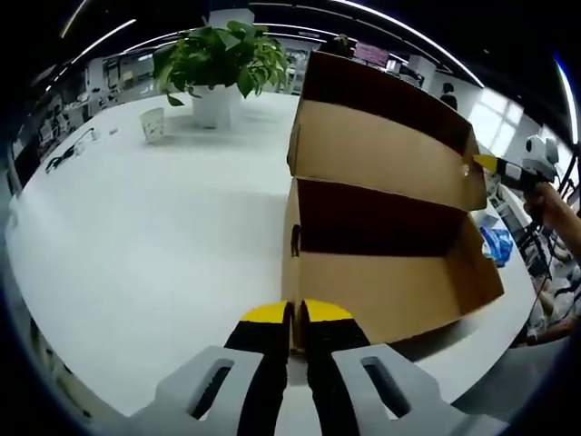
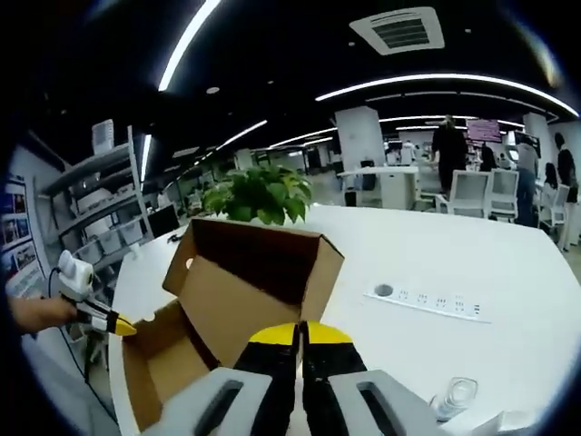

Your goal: Operate the shoe box by opening the lid, removing the specified soft item, and placing it in the target area until the item is outside and the box remains undamaged.

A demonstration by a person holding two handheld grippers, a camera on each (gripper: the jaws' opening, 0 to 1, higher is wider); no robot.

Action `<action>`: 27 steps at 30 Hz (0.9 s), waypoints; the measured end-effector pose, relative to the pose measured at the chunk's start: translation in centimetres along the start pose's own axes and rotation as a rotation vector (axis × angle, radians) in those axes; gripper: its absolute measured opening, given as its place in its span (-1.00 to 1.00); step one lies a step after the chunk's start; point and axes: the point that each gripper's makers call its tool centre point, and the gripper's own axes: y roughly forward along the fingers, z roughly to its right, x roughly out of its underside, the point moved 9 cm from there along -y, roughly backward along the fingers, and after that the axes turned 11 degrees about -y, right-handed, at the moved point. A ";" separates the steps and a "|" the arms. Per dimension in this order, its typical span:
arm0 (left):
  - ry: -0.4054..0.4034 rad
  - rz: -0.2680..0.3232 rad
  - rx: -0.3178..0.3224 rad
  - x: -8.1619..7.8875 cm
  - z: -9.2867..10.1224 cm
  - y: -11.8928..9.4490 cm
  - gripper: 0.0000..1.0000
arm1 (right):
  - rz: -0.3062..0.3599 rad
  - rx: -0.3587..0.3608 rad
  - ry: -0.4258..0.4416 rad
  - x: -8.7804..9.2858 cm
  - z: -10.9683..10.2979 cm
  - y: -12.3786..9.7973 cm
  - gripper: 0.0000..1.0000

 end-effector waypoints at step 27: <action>0.004 -0.003 0.025 0.0 -0.1 -0.1 -0.94 | 0.040 0.032 -0.075 0.7 -3.6 -4.1 -1.00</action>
